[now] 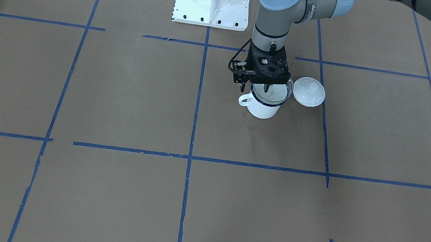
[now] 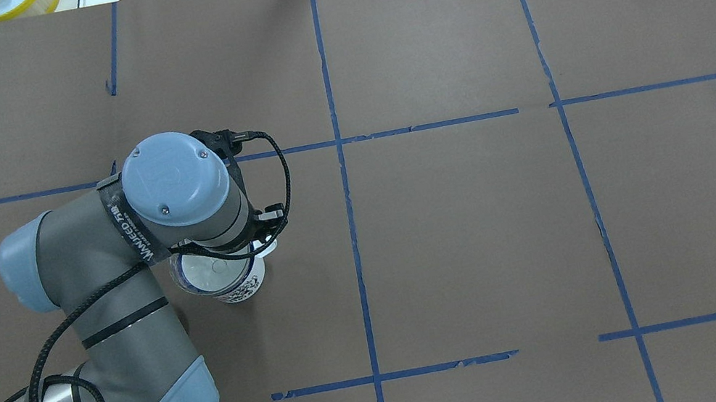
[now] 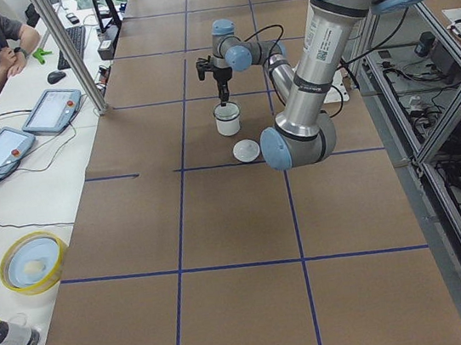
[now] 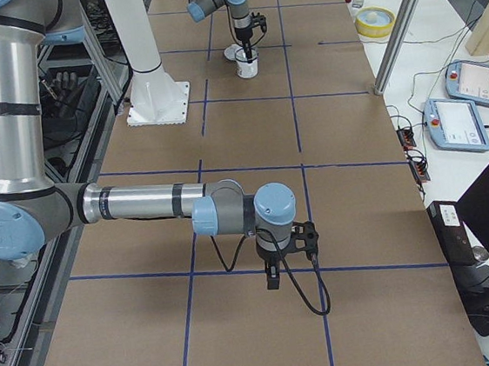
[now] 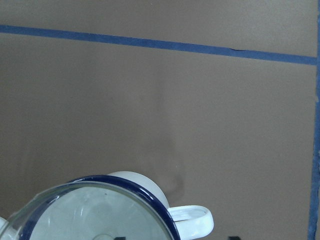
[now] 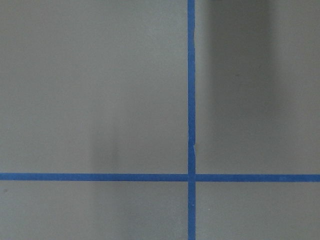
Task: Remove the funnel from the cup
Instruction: 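Move the left gripper down over the clear funnel in the mug and grasp it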
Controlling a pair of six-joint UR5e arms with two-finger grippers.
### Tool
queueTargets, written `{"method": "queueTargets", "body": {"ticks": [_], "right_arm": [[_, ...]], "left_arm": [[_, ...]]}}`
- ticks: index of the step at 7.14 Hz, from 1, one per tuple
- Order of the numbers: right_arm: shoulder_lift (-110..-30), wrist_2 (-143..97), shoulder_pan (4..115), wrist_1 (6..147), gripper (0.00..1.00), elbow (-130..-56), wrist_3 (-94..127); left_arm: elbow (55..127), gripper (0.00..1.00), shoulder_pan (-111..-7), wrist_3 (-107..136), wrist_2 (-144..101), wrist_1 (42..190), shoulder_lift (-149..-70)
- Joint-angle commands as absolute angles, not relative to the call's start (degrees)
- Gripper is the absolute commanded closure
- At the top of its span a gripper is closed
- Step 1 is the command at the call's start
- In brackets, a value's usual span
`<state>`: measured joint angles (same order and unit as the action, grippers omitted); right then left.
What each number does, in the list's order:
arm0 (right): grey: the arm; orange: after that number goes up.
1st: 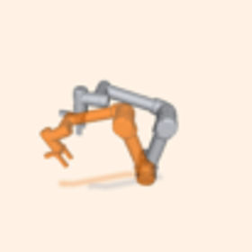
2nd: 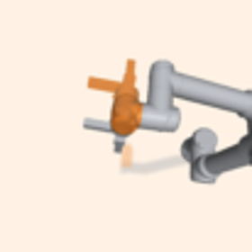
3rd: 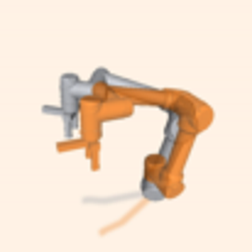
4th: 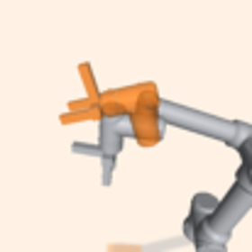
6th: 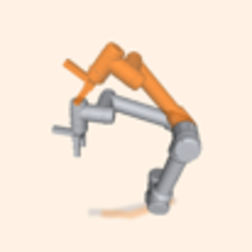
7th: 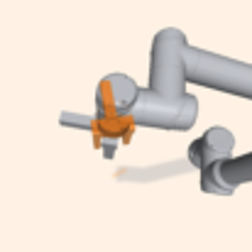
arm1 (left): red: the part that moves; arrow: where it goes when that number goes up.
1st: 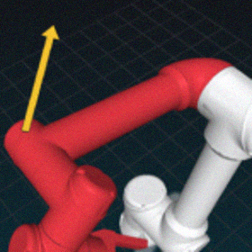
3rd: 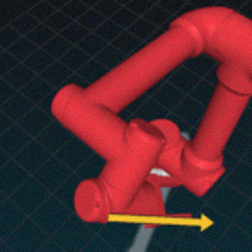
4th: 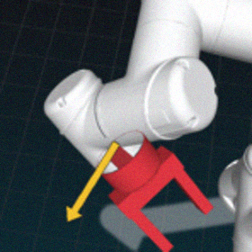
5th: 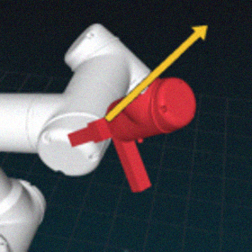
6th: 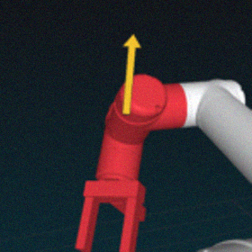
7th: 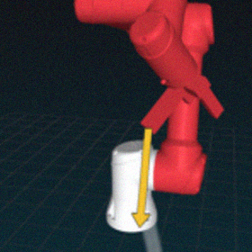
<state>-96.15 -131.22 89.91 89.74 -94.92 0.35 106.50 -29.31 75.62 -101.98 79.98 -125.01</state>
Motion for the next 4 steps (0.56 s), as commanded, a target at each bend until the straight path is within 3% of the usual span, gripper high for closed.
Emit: {"method": "queueTargets", "body": {"ticks": [1, 4], "right_arm": [[-96.15, -131.22, 89.91, 89.74, 0.00, -94.92, 0.35], [-96.15, -131.22, 89.91, 89.74, 0.00, -94.92, 0.35]], "left_arm": [[107.23, 1.00, -29.27, 75.50, -101.95, 78.14, -125.24], [111.42, 1.00, -30.23, 74.71, -101.95, 77.26, -125.16]]}}
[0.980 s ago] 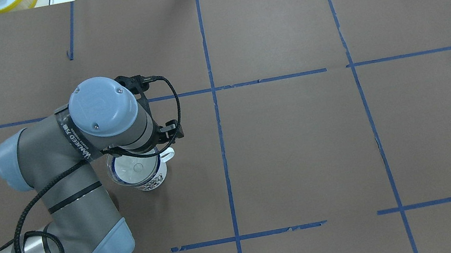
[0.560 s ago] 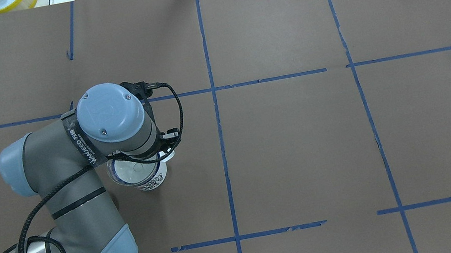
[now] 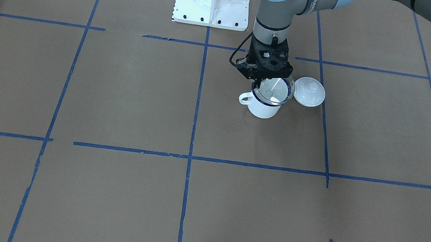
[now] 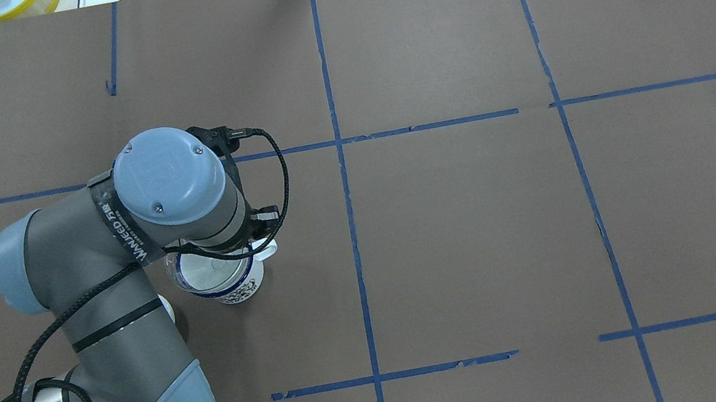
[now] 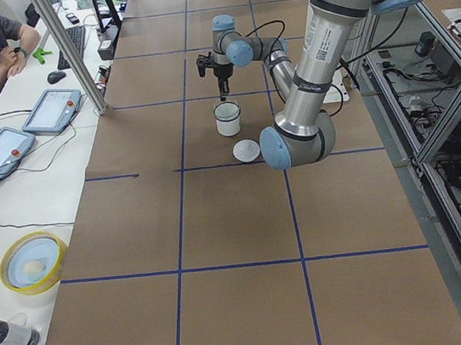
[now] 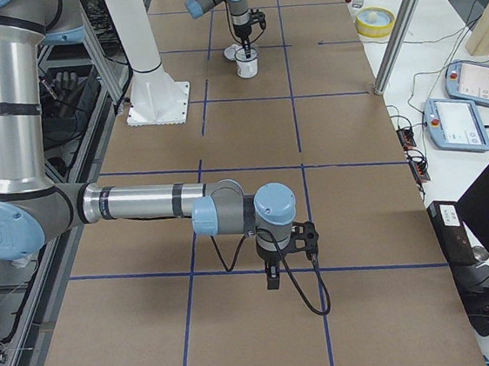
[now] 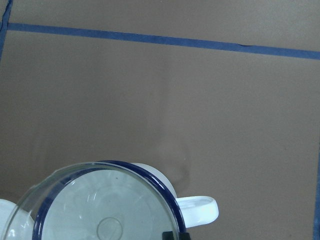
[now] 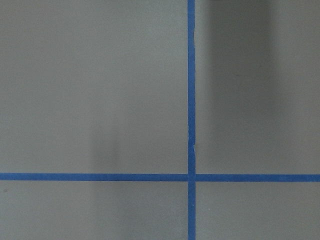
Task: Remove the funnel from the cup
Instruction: 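Lift the clear funnel out of the mug with the left gripper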
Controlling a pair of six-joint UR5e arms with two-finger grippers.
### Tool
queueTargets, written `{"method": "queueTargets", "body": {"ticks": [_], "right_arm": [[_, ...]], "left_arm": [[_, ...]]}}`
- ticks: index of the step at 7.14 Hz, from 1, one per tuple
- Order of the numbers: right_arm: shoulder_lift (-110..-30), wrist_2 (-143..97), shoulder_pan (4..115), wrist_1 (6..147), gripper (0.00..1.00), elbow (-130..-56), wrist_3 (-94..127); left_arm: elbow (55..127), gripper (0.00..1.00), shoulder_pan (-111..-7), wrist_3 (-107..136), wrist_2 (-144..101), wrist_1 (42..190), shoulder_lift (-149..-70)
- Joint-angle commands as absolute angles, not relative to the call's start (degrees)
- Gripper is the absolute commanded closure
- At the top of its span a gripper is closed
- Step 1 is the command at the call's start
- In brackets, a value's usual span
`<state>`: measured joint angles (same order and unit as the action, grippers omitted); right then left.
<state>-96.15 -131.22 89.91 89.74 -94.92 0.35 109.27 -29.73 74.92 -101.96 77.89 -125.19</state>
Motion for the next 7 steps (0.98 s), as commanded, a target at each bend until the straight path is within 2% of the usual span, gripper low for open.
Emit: {"method": "queueTargets", "body": {"ticks": [1, 2, 4, 5, 7], "right_arm": [[-96.15, -131.22, 89.91, 89.74, 0.00, -94.92, 0.35], [-96.15, -131.22, 89.91, 89.74, 0.00, -94.83, 0.35], [-96.15, -131.22, 89.91, 89.74, 0.00, -94.92, 0.35], [-96.15, -131.22, 89.91, 89.74, 0.00, -94.92, 0.35], [-96.15, -131.22, 89.91, 89.74, 0.00, -94.92, 0.35]], "left_arm": [[114.66, 1.00, -32.32, 74.10, -101.95, 74.47, -125.24], [117.66, 1.00, -35.48, 72.61, -102.04, 72.88, -125.42], [118.92, 1.00, -40.68, 74.78, -102.04, 73.91, -125.68], [117.87, 1.00, -43.30, 81.67, -100.65, 81.31, -125.16], [109.04, 1.00, -45.08, 100.10, -90.58, 99.76, -124.89]]}}
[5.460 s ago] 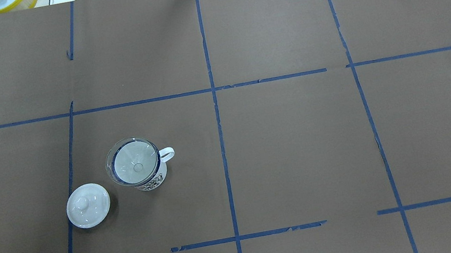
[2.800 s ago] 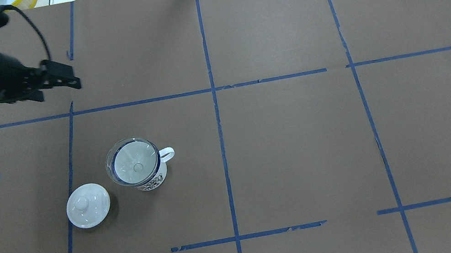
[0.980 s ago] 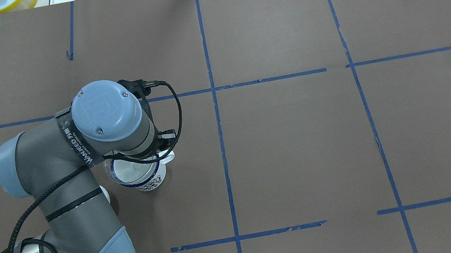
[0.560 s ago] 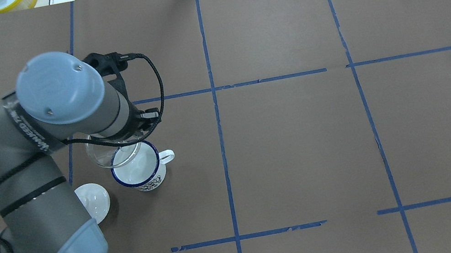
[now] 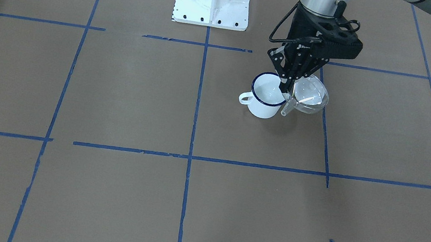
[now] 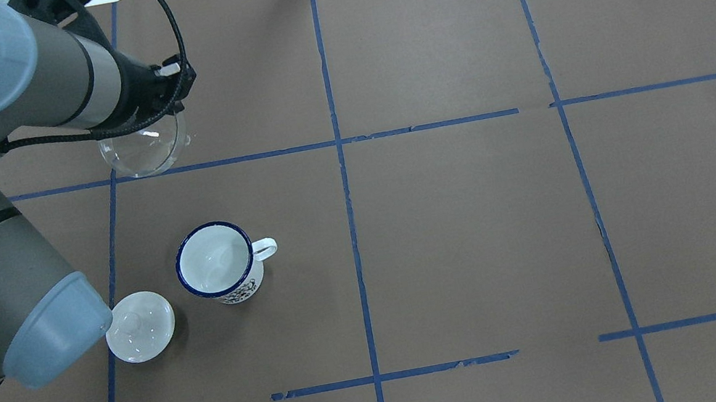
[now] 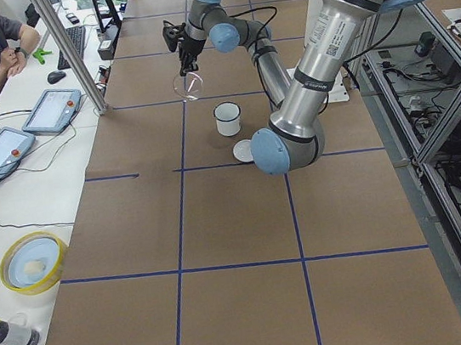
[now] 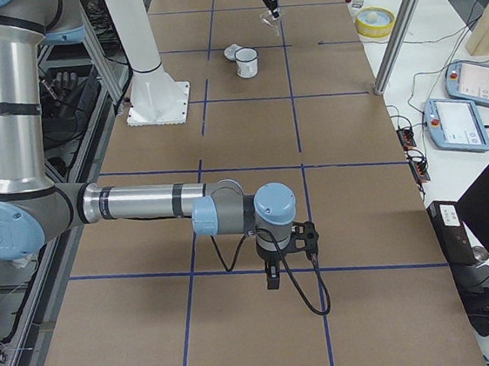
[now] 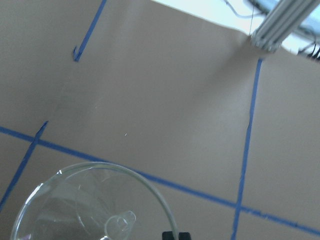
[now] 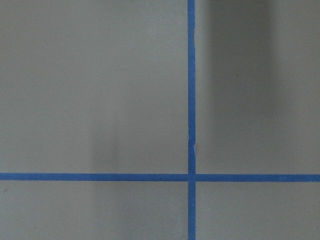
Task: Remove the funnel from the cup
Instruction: 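Lift the clear funnel out of the mug with the left gripper, then carry the clear funnel farther from the robot and release it on the table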
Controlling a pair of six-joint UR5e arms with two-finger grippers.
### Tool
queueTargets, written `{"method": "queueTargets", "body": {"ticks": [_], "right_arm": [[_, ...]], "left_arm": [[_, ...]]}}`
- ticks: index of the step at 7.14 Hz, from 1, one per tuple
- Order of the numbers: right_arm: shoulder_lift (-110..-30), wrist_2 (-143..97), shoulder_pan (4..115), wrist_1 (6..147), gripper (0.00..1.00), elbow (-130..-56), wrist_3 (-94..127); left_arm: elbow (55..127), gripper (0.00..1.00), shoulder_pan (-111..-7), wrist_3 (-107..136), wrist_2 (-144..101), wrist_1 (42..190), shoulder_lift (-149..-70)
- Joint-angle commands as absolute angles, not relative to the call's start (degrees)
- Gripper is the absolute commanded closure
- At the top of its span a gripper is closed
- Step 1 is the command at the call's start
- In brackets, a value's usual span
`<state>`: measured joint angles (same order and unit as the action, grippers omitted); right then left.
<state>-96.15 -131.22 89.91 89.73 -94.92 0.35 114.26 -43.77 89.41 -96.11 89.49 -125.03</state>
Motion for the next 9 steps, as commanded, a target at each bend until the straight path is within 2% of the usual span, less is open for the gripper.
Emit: {"method": "queueTargets", "body": {"ticks": [1, 3, 6, 8, 9], "right_arm": [[-96.15, -131.22, 89.91, 89.74, 0.00, -94.92, 0.35], [-96.15, -131.22, 89.91, 89.74, 0.00, -94.92, 0.35], [-96.15, -131.22, 89.91, 89.74, 0.00, -94.92, 0.35], [-96.15, -131.22, 89.91, 89.74, 0.00, -94.92, 0.35], [-96.15, -131.22, 89.91, 89.74, 0.00, -94.92, 0.35]], "left_arm": [[103.07, 1.00, -46.48, 108.20, -88.35, 108.37, -124.81], [88.76, 1.00, -48.42, 120.72, -84.31, 122.35, -124.80], [68.54, 1.00, -46.86, 121.64, -80.53, 134.77, -128.31], [66.01, 0.94, -45.80, 121.99, -77.17, 136.58, -128.94], [65.74, 0.86, -45.79, 121.99, -77.17, 137.28, -128.94]]}}
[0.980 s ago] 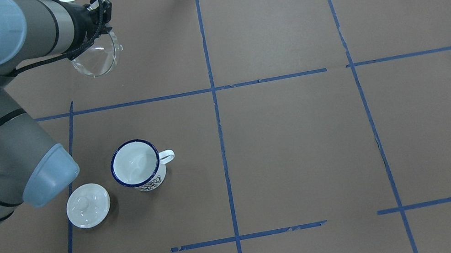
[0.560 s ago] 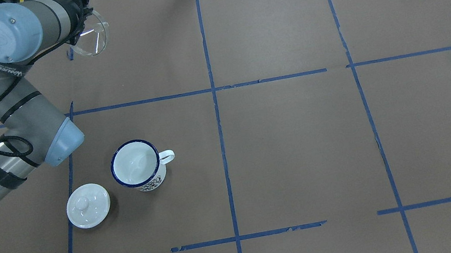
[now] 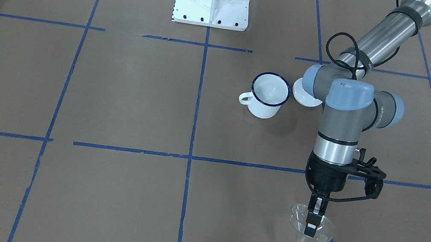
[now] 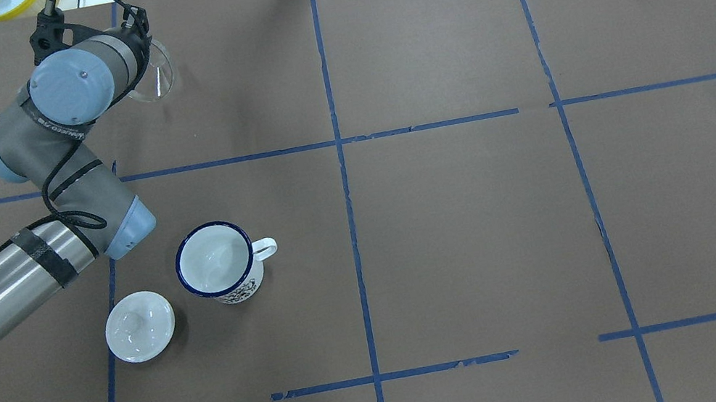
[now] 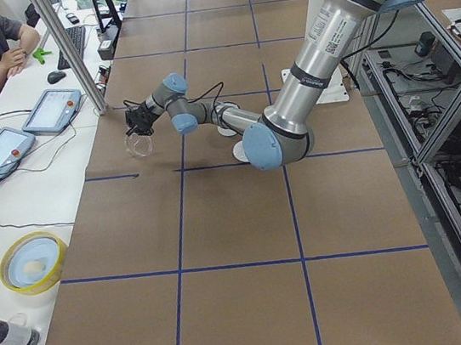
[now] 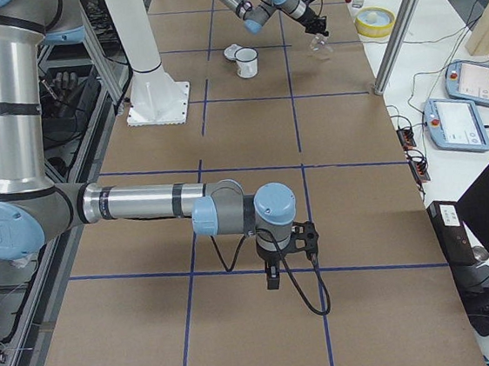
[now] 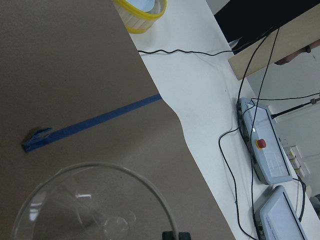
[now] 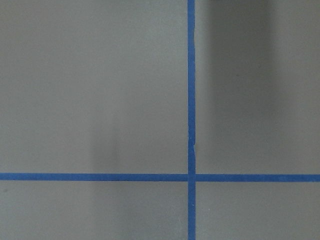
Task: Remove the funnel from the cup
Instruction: 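Carry the clear funnel farther from the robot and release it on the table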
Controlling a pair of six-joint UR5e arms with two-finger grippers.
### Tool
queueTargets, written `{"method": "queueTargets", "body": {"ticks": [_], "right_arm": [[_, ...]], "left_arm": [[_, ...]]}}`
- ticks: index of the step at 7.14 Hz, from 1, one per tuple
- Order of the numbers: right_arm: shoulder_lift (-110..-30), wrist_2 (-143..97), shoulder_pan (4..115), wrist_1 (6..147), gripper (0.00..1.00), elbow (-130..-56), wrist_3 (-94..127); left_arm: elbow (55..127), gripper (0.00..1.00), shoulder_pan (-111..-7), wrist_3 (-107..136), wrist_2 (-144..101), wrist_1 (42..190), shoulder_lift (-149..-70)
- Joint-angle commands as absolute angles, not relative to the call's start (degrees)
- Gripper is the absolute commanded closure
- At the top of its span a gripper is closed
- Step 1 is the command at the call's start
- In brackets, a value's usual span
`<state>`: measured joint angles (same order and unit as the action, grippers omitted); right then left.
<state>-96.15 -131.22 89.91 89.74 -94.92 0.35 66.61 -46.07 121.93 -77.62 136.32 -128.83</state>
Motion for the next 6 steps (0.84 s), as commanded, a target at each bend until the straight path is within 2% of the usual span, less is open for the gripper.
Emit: {"method": "queueTargets", "body": {"ticks": [1, 2, 3, 4, 6], "right_arm": [[-96.15, -131.22, 89.91, 89.74, 0.00, -94.92, 0.35], [-96.15, -131.22, 89.91, 89.74, 0.00, -94.83, 0.35], [-96.15, -131.22, 89.91, 89.74, 0.00, -94.92, 0.35], [-96.15, -131.22, 89.91, 89.74, 0.00, -94.92, 0.35], [-96.15, -131.22, 89.91, 89.74, 0.00, -94.92, 0.35]], "left_arm": [[65.66, 0.61, -45.27, 121.82, -76.99, 137.46, -128.67], [65.48, 0.38, -44.65, 121.21, -75.60, 137.46, -128.50], [65.83, 0.00, -44.65, 119.20, -75.15, 137.29, -128.50], [68.01, 0.00, -45.08, 114.48, -75.49, 137.46, -128.15], [79.57, 0.00, -47.62, 105.07, -85.10, 132.75, -123.43]]}}
